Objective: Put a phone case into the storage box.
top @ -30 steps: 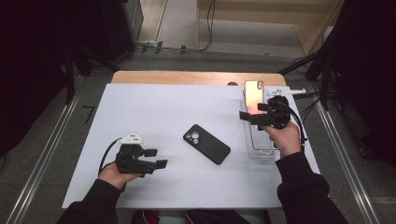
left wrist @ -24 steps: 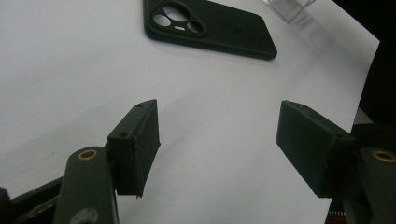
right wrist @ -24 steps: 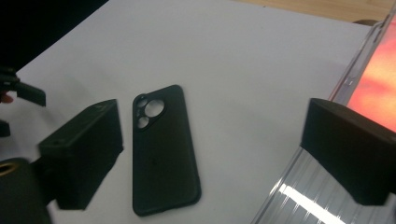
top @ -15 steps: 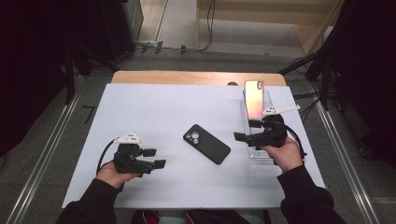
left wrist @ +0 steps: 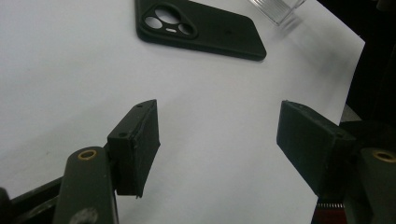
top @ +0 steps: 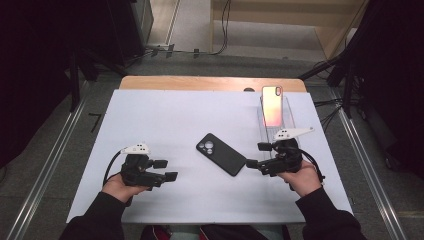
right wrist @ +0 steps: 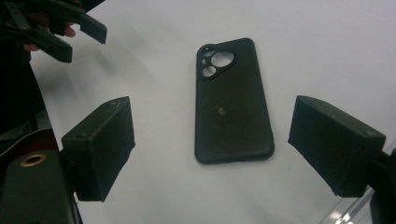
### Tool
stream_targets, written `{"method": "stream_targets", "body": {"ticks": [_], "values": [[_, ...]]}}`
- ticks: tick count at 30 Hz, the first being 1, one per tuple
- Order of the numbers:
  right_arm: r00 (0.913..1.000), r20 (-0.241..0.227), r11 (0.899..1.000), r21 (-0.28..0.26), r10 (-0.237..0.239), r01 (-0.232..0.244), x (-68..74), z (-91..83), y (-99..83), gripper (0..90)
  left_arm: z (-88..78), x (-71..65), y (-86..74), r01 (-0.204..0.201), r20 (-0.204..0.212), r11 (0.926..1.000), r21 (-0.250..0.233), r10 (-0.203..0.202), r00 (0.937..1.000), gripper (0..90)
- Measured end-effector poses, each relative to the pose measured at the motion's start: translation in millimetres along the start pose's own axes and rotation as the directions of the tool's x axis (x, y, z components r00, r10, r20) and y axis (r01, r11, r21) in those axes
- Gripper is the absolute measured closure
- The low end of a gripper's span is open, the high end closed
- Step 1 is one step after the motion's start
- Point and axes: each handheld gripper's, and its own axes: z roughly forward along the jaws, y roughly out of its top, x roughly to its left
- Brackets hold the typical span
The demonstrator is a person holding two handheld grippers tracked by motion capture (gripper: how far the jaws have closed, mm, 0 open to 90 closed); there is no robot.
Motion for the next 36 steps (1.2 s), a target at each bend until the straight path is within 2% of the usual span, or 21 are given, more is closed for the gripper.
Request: {"method": "stream_targets", "body": {"ticks": [7, 15, 20, 28, 36], "values": [[0.9994, -0.021, 0.999, 0.019, -0.029, 0.029, 7.3, 5.1, -8.6, 12.6, -2.5, 0.1, -1.2, 0.001, 0.008, 1.0000, -0.007, -0.001, 1.0000, 30.1], [0.9977, -0.053, 0.999, 0.026, -0.042, 0.044, 13.7, 7.0, -17.7, 12.5, -4.3, -2.1, -2.6, -0.006, 0.013, 0.9999, -0.011, 0.006, 0.9999, 30.0], [0.9966, -0.068, 0.998, 0.028, -0.046, 0.048, 15.3, 4.8, -29.4, 12.6, -5.9, -3.5, -4.0, -0.005, 0.020, 0.9999, -0.015, 0.006, 0.9998, 30.1], [0.9961, -0.072, 0.998, 0.041, -0.050, 0.053, 15.1, 3.9, -39.5, 12.6, -6.8, -5.2, -5.5, -0.008, 0.026, 0.9998, -0.018, 0.008, 0.9996, 30.1], [0.9968, -0.065, 0.998, 0.038, -0.046, 0.049, 13.4, 4.2, -38.0, 12.6, -6.1, -5.8, -6.3, -0.010, 0.025, 0.9998, -0.015, 0.010, 0.9996, 30.1]]}}
